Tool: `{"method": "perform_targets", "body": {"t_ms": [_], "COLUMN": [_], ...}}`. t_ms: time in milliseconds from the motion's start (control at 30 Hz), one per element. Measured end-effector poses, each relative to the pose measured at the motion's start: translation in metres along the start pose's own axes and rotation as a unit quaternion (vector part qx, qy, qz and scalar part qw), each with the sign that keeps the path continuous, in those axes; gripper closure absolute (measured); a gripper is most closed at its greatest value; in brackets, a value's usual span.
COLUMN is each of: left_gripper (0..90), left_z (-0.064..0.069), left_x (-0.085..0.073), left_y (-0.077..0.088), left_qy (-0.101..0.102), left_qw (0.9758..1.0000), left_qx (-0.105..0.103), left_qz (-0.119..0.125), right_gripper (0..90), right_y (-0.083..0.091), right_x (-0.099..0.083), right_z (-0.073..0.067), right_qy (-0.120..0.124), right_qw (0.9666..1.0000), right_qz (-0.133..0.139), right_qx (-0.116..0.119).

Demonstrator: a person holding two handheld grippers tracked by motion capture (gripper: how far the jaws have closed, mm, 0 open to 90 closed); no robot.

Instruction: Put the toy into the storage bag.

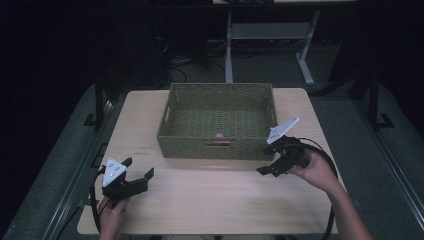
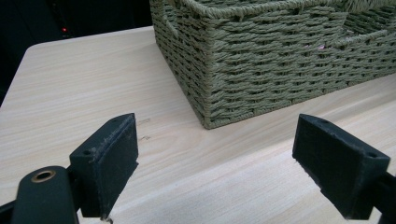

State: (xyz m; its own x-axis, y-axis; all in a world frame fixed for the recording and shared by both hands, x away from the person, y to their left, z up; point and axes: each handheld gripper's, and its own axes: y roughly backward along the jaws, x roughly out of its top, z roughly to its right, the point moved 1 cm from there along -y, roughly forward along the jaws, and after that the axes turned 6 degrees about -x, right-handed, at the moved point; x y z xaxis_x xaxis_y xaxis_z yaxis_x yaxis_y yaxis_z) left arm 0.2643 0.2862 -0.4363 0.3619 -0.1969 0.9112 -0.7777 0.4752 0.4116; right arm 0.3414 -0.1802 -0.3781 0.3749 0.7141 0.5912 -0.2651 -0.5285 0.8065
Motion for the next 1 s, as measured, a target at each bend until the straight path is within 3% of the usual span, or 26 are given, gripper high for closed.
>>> {"method": "perform_targets", "body": {"t_ms": [1000], "left_gripper": [13.9], "left_z": [0.001], "left_x": [0.000], "left_y": [-0.001], "left_qy": [-0.003], "left_qw": [1.0000], "left_qx": [0.000], "left_qz": [0.000], "right_gripper": [23.8], "right_y": [-0.006], "right_x": [-0.049], "right_z": [-0.009], "right_qy": [-0.041], "right_qw": [0.9992], "right_qz": [-0.006], "right_qx": [-0.002]}}
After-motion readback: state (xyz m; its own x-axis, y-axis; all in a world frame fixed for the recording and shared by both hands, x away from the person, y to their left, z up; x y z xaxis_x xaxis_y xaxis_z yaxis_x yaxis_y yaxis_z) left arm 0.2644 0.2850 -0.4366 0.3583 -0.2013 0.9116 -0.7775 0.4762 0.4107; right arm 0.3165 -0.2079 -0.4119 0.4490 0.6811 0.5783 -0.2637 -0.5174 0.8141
